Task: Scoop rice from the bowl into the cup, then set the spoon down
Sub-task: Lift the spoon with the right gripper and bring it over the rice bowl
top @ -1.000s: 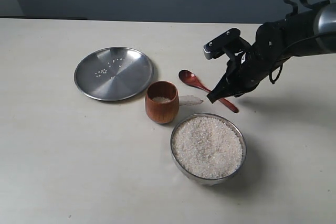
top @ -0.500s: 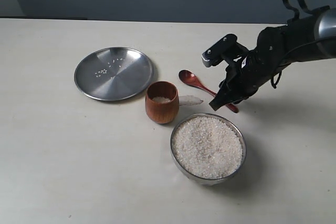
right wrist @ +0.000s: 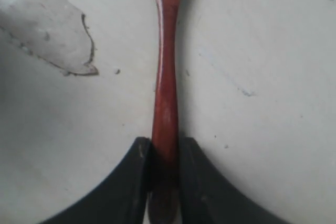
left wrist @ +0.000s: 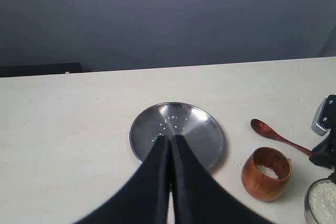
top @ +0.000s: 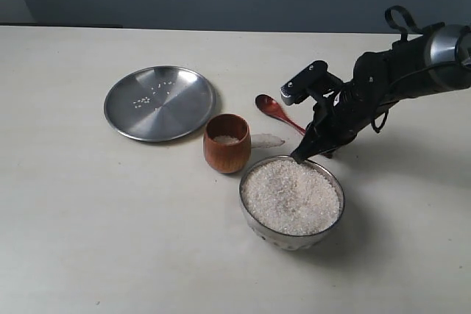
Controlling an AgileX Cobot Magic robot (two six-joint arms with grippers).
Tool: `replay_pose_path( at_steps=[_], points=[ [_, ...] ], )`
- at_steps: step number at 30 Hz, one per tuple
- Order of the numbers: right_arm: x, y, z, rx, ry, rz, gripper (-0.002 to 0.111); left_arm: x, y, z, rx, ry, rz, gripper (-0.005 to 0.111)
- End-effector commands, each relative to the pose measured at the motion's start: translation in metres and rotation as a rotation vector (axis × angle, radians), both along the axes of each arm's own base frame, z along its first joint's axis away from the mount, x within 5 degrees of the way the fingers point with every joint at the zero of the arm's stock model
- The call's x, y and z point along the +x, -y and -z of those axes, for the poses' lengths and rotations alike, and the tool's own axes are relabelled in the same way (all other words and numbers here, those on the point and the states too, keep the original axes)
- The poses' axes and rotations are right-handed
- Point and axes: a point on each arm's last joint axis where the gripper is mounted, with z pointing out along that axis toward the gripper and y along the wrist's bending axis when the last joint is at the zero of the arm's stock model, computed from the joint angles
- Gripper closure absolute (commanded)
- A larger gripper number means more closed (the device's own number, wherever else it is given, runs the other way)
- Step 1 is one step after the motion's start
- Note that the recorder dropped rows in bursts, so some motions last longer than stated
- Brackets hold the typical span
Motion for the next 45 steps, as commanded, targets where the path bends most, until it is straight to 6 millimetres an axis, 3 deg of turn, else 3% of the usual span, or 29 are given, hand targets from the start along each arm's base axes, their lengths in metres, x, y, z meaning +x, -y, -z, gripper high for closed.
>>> replay_pose_path(
  at_steps=[1, 8, 20, 22, 26, 29, 32, 36, 39, 45],
  points=[
    [-0.003, 0.003, 0.009, -0.025, -0.039, -0.015, 0.108, 0.0, -0.001, -0.003, 0.002, 0.014, -0.006, 0.106],
    [-0.004, 0.003, 0.0, -0.02, -0.027, -0.016, 0.108, 0.0, -0.001, -0.003, 0.002, 0.014, -0.006, 0.106],
    [-0.011, 0.005, -0.051, 0.009, 0.033, -0.017, 0.108, 0.0, -0.001, -0.003, 0.002, 0.014, -0.006, 0.106],
    [-0.019, 0.008, -0.064, 0.0, 0.005, -0.022, 0.108, 0.0, -0.001, -0.003, 0.002, 0.014, -0.006, 0.106],
    [-0.041, 0.015, -0.109, 0.0, 0.001, -0.029, 0.108, 0.0, -0.001, -0.003, 0.002, 0.014, -0.006, 0.106],
    [-0.065, 0.024, -0.146, 0.001, 0.003, -0.033, 0.109, 0.0, -0.001, -0.003, 0.002, 0.014, -0.006, 0.106],
    [-0.092, 0.03, -0.169, -0.021, -0.052, -0.057, 0.109, 0.0, -0.001, -0.003, 0.002, 0.014, -0.006, 0.106],
    [-0.115, 0.028, -0.182, -0.148, -0.067, -0.086, 0.109, 0.0, -0.001, -0.003, 0.002, 0.014, -0.006, 0.106],
    [-0.126, 0.03, -0.185, -0.351, -0.073, -0.066, 0.109, 0.0, -0.001, -0.003, 0.002, 0.014, -0.006, 0.106],
    [-0.146, 0.0, -0.192, -0.389, 0.026, -0.168, 0.109, 0.0, -0.001, -0.003, 0.002, 0.014, -0.006, 0.106]
  ],
)
